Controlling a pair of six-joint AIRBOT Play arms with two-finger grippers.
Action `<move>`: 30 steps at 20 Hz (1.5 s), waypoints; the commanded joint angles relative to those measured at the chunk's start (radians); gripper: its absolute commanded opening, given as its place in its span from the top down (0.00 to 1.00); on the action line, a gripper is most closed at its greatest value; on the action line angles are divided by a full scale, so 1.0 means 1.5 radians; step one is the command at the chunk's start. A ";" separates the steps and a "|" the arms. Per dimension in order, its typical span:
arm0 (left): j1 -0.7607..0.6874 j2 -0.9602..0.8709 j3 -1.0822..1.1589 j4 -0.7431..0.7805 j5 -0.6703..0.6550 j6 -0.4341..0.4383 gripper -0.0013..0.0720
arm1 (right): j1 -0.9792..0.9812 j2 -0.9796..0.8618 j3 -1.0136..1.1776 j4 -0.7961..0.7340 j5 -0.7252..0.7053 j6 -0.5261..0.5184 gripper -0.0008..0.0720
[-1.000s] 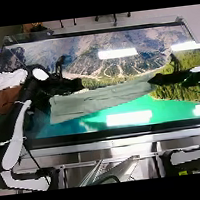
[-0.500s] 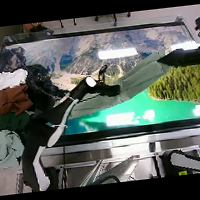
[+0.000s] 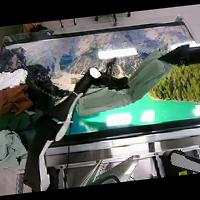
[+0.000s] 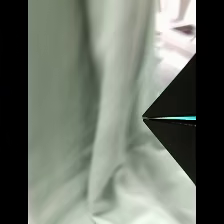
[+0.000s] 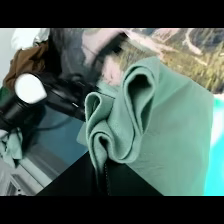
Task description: Fold the shirts.
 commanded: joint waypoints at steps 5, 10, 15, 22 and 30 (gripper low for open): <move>0.253 0.305 -0.008 -0.004 -0.258 0.073 0.97 | 0.219 -0.014 -0.066 0.033 -0.181 0.016 0.97; 0.392 0.462 -0.008 0.001 -0.289 0.073 0.97 | 0.561 -0.130 -0.086 0.041 -0.524 -0.077 0.96; 0.460 0.520 -0.009 0.002 -0.367 0.075 0.97 | 0.728 -0.339 -0.084 0.043 -0.735 -0.164 0.51; 0.508 0.609 -0.155 0.001 -0.319 0.105 0.97 | 0.533 -0.184 -0.080 -0.036 -0.599 -0.134 0.27; 0.522 0.680 -0.313 0.001 -0.302 0.121 0.97 | 0.129 -0.197 -0.081 -0.188 -0.196 0.034 0.10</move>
